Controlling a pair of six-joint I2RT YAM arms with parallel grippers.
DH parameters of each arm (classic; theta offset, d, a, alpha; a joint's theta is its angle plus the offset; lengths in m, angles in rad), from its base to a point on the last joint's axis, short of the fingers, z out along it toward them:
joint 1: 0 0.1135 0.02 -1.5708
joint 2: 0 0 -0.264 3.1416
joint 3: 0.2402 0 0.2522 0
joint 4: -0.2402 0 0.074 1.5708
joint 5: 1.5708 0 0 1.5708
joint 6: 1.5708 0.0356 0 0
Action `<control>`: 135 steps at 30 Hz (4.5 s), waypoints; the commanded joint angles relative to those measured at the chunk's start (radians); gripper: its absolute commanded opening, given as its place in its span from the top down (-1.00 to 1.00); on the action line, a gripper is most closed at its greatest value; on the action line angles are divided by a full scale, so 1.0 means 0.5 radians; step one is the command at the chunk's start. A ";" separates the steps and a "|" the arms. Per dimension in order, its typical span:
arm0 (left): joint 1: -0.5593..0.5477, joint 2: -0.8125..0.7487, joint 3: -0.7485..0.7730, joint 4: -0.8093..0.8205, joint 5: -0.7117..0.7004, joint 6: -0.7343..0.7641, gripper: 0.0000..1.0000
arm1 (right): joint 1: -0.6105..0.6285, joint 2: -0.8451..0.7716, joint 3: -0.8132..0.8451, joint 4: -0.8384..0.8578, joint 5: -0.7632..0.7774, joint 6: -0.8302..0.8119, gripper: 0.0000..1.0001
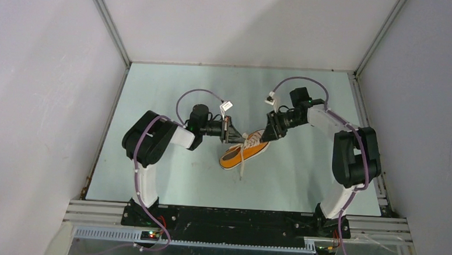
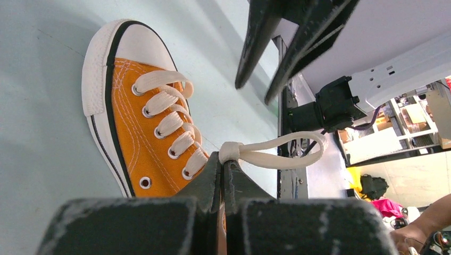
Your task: Tie the shoes
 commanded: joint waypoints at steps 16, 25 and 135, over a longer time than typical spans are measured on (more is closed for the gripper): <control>0.004 -0.087 -0.023 -0.188 0.024 0.215 1.00 | 0.269 0.106 0.098 0.208 0.188 -0.168 0.39; 0.005 -0.087 -0.011 -0.173 0.033 0.190 1.00 | 0.272 0.134 0.108 0.291 0.193 -0.133 0.39; 0.154 -0.486 0.387 -2.174 -1.307 1.527 1.00 | 0.107 -0.154 -0.330 -0.356 0.513 -0.077 1.00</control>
